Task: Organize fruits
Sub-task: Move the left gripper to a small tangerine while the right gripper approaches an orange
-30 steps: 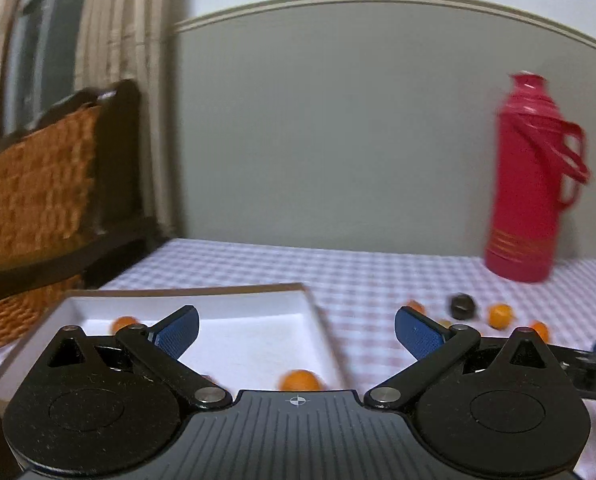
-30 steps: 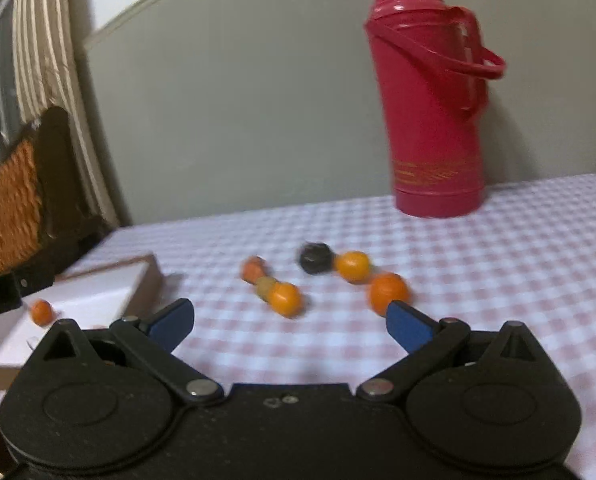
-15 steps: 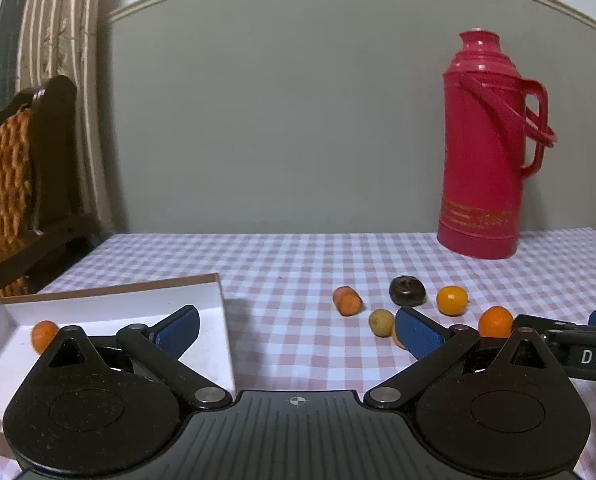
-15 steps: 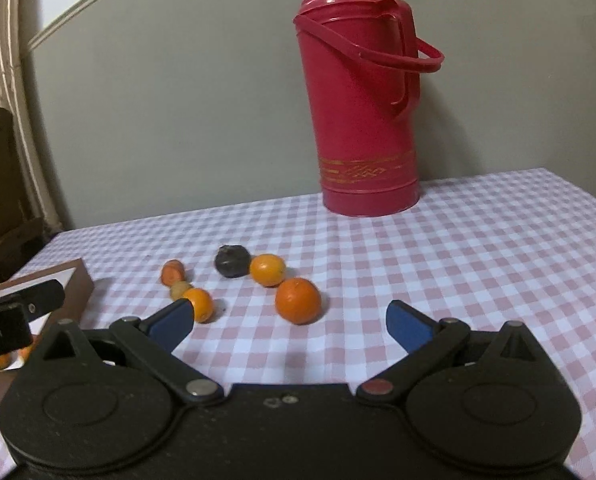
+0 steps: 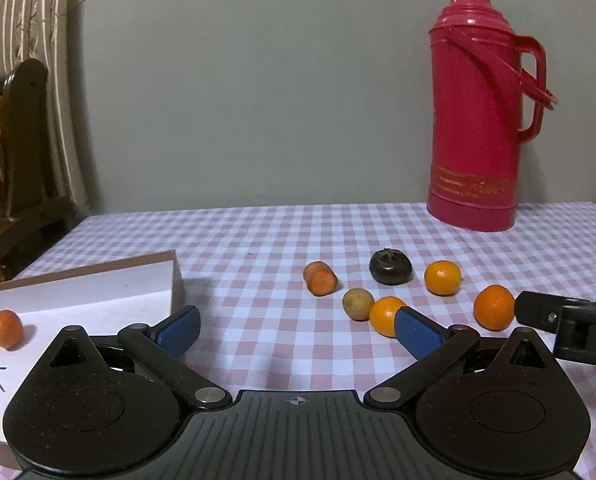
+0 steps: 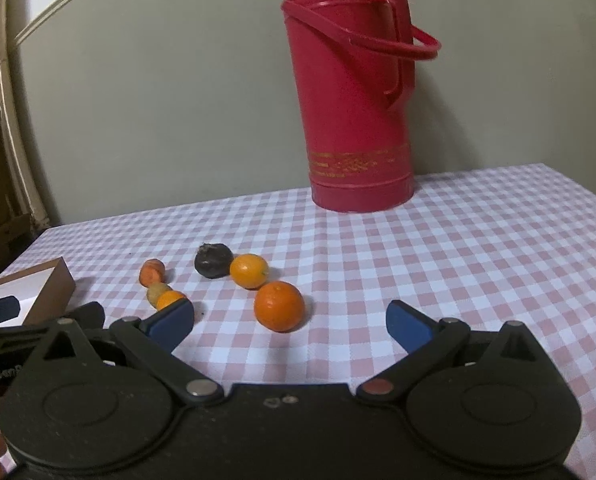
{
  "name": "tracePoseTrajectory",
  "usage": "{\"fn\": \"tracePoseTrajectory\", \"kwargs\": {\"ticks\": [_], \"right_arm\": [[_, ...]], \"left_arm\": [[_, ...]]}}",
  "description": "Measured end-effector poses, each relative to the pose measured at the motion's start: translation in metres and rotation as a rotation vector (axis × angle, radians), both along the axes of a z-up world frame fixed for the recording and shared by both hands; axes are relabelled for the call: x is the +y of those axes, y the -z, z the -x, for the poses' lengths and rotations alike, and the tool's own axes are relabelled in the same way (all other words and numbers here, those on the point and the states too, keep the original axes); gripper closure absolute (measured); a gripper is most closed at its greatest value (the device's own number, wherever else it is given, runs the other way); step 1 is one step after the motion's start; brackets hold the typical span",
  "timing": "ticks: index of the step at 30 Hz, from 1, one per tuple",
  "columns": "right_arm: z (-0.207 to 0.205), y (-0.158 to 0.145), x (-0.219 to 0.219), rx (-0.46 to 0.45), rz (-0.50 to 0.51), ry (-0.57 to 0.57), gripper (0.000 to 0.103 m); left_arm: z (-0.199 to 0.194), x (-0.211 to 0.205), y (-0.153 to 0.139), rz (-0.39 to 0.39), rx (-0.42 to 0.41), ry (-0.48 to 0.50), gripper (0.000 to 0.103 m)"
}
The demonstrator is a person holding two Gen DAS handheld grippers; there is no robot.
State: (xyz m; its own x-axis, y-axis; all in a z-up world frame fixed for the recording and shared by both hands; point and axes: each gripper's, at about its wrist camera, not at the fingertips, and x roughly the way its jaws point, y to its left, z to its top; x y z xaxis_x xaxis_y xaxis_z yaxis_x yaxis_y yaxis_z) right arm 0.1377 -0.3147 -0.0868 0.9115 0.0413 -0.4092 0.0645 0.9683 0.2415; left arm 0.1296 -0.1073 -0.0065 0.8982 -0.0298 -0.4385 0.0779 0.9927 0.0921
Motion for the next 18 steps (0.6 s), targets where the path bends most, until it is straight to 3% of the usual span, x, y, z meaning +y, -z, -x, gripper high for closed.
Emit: {"fn": "tracePoseTrajectory", "kwargs": {"ticks": [3,12,18], "right_arm": [[-0.002,0.0,-0.002,-0.007,0.018,0.002,0.007],[-0.015,0.0,-0.009,-0.002,0.031,-0.005,0.016],[-0.023,0.0,-0.008,0.012,0.028,-0.036,0.025]], "left_arm": [[-0.007,-0.006,0.003,0.003,0.025,0.016,0.012],[-0.017,-0.021,0.01,0.009,0.045,0.03,0.012],[-0.022,-0.027,0.013,0.025,0.071,0.054,0.024]]}}
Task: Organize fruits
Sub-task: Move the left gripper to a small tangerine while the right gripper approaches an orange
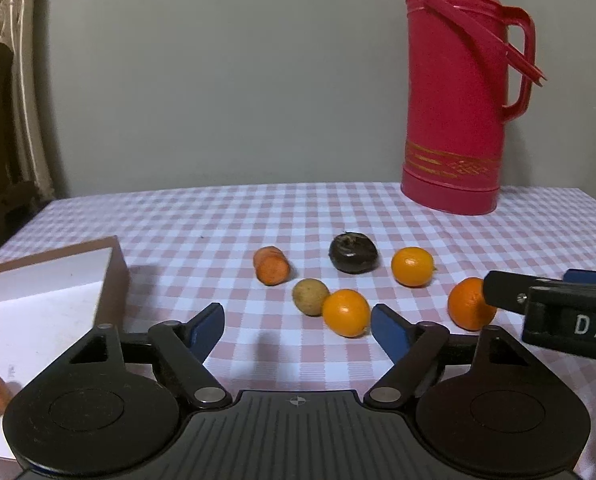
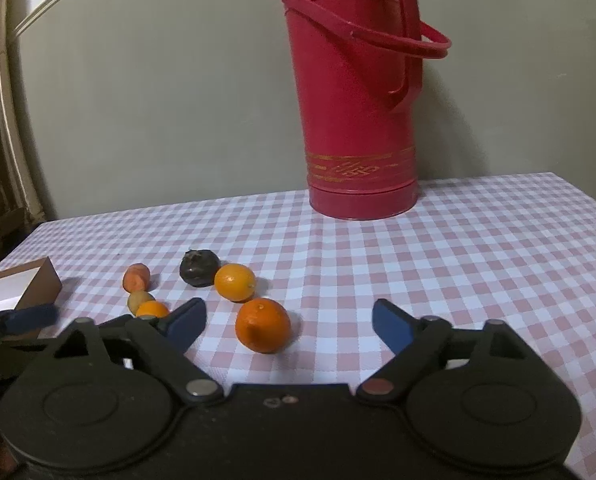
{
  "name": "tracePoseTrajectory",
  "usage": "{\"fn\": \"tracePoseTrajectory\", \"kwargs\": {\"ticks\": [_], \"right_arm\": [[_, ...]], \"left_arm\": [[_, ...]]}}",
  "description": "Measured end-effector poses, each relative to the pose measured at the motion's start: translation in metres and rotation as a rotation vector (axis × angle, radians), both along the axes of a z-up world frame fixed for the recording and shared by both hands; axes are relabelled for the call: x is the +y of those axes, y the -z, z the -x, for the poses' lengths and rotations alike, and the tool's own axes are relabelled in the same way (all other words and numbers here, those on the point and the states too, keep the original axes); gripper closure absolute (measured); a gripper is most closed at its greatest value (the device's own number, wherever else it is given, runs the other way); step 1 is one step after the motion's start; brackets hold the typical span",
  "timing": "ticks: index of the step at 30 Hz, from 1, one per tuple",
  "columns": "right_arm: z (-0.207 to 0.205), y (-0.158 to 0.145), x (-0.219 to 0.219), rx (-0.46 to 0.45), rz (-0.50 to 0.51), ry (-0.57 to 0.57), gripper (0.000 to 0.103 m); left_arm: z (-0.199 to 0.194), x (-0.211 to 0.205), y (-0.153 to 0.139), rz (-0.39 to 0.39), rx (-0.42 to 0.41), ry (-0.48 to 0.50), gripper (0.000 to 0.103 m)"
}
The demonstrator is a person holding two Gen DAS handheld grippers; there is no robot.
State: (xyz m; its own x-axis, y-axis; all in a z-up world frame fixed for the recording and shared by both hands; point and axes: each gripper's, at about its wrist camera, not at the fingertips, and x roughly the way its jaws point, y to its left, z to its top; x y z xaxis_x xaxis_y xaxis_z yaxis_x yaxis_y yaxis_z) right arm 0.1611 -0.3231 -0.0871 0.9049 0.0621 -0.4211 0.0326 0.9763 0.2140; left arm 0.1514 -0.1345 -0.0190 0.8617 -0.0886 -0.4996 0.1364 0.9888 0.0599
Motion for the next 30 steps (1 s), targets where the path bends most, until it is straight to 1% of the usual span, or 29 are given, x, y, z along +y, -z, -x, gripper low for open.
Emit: {"fn": "tracePoseTrajectory", "kwargs": {"ticks": [2,6,8,9,10,12,15,22,23,24,27,28,30], "right_arm": [[-0.003,0.0,0.001,0.001,-0.004,-0.009,0.031],[-0.007,0.001,0.001,0.007,-0.009,-0.015,0.032],[-0.009,0.002,0.0,0.009,-0.012,-0.018,0.032],[-0.01,0.002,0.0,0.009,-0.011,-0.017,0.032],[-0.01,0.002,0.0,0.01,-0.01,-0.018,0.033],[-0.012,0.003,0.0,0.011,-0.011,-0.016,0.033],[-0.014,0.004,-0.001,0.014,-0.021,-0.017,0.034],[-0.016,0.004,-0.004,0.009,-0.042,-0.008,0.034],[-0.016,0.005,-0.006,0.01,-0.047,-0.006,0.034],[-0.016,0.005,-0.007,0.011,-0.051,-0.003,0.034],[-0.018,0.008,-0.01,0.018,-0.064,0.002,0.035],[-0.019,0.008,-0.01,0.022,-0.064,0.002,0.037],[-0.022,0.009,-0.009,0.03,-0.055,-0.002,0.043]], "left_arm": [[-0.003,-0.002,0.001,0.006,0.007,0.005,0.027],[-0.007,-0.005,0.003,0.018,0.023,0.016,0.031],[-0.01,-0.007,0.005,0.021,0.031,0.016,0.039],[-0.012,-0.007,0.006,0.025,0.04,0.015,0.046],[-0.013,-0.007,0.007,0.029,0.049,0.014,0.05],[-0.017,-0.007,0.009,0.046,0.062,0.015,0.05],[-0.02,-0.012,0.011,0.043,0.059,0.017,0.05],[-0.03,-0.017,0.015,0.076,0.095,0.025,0.05],[-0.031,-0.017,0.015,0.079,0.1,0.025,0.054],[-0.033,-0.017,0.016,0.082,0.105,0.023,0.069],[-0.034,-0.016,0.016,0.097,0.111,0.019,0.069],[-0.034,-0.015,0.016,0.101,0.109,0.018,0.069],[-0.032,-0.013,0.015,0.1,0.098,0.016,0.069]]}}
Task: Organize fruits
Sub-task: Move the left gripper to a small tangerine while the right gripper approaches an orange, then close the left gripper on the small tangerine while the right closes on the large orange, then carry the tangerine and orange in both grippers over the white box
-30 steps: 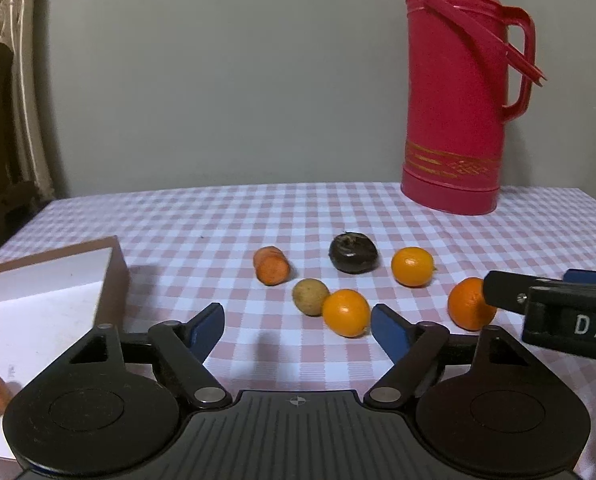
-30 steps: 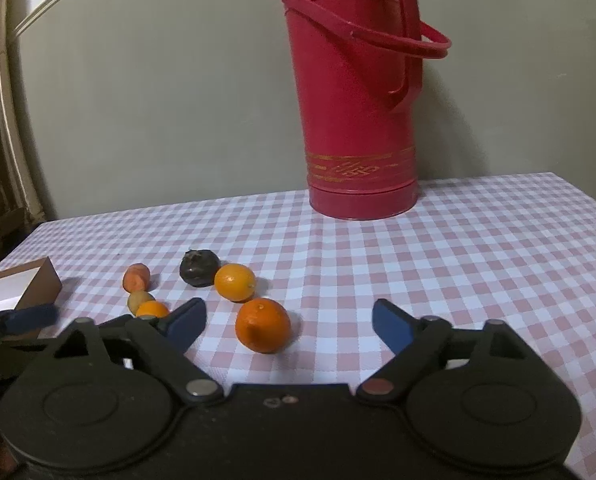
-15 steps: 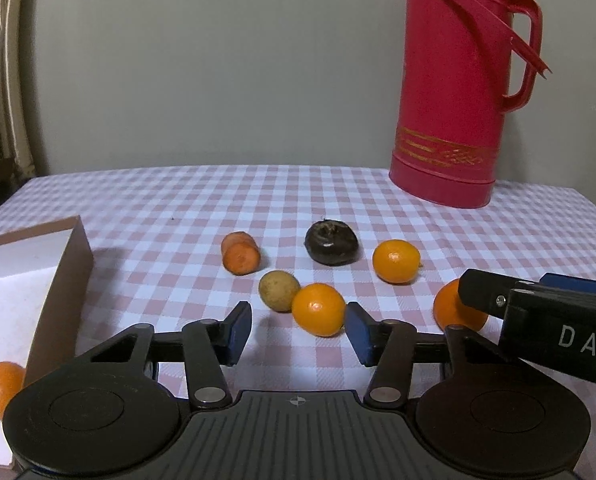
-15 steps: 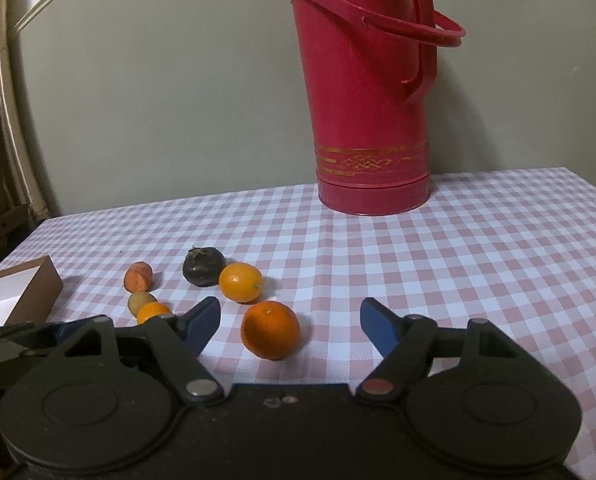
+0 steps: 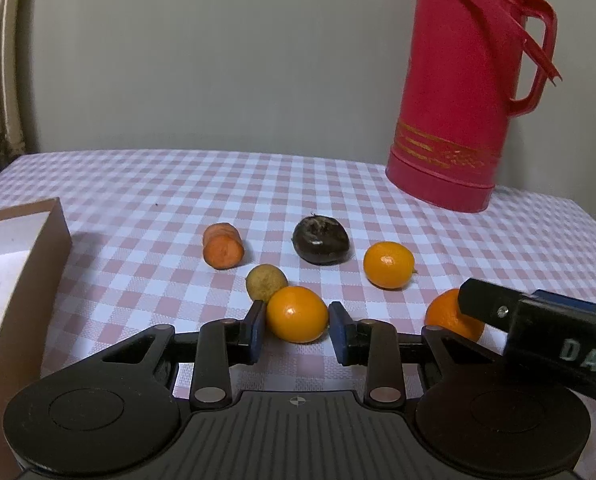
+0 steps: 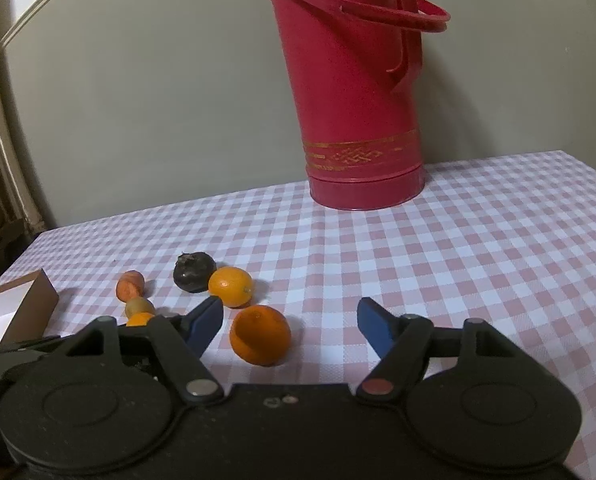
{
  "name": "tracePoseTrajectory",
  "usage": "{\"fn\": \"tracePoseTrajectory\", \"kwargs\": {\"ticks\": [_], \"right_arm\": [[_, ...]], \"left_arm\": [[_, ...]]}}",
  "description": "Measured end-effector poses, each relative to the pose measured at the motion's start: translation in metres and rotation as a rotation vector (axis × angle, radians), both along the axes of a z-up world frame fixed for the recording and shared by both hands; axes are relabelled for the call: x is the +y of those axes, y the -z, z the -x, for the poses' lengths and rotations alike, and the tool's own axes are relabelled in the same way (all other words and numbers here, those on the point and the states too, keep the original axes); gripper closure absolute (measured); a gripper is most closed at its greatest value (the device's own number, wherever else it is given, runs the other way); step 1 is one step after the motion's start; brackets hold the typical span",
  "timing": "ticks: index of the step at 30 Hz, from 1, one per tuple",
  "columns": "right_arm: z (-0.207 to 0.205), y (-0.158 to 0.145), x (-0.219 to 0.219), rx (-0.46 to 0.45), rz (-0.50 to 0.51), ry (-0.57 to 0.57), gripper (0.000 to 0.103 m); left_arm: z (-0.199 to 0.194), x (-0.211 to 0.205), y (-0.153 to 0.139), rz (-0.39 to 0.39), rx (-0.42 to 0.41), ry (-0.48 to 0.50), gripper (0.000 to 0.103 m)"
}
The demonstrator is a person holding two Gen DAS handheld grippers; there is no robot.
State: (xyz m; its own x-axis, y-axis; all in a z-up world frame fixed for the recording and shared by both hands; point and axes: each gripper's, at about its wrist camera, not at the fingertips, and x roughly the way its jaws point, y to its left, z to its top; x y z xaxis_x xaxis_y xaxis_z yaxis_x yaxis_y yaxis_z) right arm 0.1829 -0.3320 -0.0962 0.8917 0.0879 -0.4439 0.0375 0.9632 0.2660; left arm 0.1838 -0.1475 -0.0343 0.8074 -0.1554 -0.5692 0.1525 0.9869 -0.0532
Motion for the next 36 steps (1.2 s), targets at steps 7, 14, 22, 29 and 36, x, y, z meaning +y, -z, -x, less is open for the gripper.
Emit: {"fn": "tracePoseTrajectory", "kwargs": {"ticks": [7,14,22,29,36], "right_arm": [[-0.009,0.002,0.014,0.029,0.004,-0.04,0.052],[-0.02,0.006,0.022,0.061,-0.012,-0.028,0.059],[-0.024,0.011,0.024,0.084,0.0,-0.021,0.072],[-0.023,0.01,0.024,0.08,-0.004,-0.025,0.074],[-0.009,0.003,0.032,0.057,0.008,-0.059,0.074]], "left_arm": [[0.005,0.019,0.0,-0.029,0.014,-0.006,0.069],[0.009,0.034,-0.001,-0.066,0.012,-0.006,0.069],[0.005,0.03,0.0,-0.077,0.015,-0.012,0.069],[0.005,0.034,0.0,-0.046,0.013,-0.02,0.069],[0.019,0.032,-0.003,-0.076,-0.012,0.004,0.069]]}}
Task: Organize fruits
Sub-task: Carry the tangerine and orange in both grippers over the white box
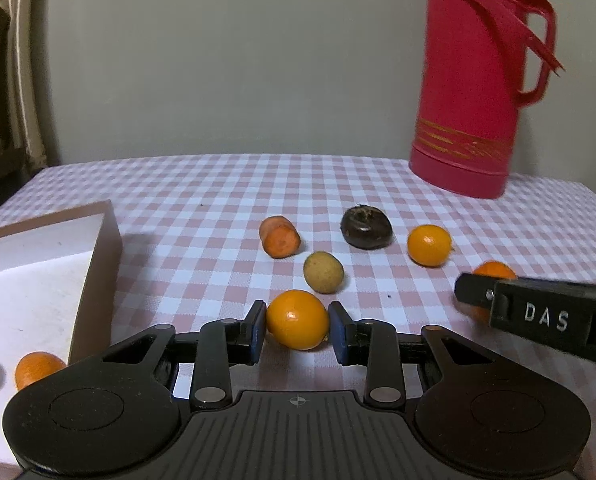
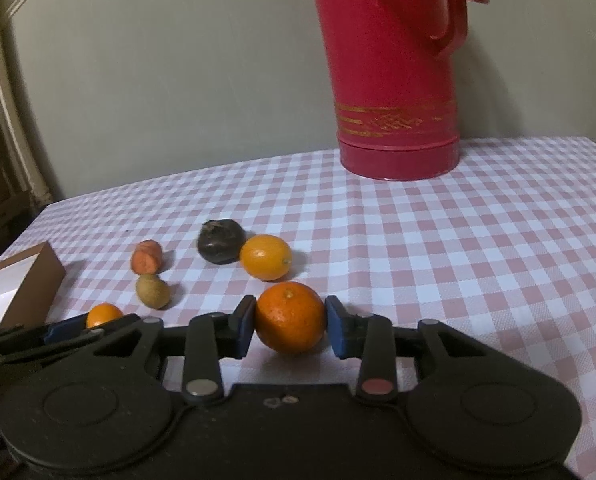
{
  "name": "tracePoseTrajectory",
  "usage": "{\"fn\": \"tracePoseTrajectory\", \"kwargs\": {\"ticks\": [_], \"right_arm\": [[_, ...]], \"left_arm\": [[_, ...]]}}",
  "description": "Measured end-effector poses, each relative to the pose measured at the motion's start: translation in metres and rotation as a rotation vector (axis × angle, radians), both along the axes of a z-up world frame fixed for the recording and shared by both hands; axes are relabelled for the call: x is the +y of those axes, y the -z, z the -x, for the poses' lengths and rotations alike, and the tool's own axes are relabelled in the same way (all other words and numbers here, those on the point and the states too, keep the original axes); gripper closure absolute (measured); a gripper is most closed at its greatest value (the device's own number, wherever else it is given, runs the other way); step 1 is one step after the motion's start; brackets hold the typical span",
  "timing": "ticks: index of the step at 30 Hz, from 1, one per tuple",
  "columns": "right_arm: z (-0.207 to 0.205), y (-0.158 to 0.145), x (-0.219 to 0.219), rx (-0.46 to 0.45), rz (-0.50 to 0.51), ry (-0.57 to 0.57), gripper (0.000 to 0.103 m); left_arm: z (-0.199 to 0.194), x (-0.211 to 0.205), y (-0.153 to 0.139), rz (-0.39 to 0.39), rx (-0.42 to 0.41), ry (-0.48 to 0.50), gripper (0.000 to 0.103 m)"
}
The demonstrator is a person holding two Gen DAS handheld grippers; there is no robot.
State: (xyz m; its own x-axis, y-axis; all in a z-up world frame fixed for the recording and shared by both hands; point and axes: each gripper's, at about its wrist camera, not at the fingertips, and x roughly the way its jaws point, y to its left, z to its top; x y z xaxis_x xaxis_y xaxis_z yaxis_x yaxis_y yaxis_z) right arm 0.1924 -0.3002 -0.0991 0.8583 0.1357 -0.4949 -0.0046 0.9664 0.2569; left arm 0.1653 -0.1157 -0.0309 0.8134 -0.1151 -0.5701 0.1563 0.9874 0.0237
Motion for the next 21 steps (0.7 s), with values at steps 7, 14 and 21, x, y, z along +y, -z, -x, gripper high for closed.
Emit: {"fn": "tracePoseTrajectory", "kwargs": {"ticks": [7,14,21], "right_arm": [[0.018,-0.007,0.005,-0.003,-0.01,-0.048,0.074],[0.04,-0.007,0.017,0.013,0.007,-0.111,0.075],[0.066,-0.012,0.036,0.0,0.043,-0.157,0.074]], "left_arm": [[0.02,0.005,-0.004,-0.025,0.002,0.034,0.069],[0.043,0.023,-0.009,-0.019,0.012,0.059,0.069],[0.066,0.047,-0.019,-0.016,-0.013,0.056,0.069]]}}
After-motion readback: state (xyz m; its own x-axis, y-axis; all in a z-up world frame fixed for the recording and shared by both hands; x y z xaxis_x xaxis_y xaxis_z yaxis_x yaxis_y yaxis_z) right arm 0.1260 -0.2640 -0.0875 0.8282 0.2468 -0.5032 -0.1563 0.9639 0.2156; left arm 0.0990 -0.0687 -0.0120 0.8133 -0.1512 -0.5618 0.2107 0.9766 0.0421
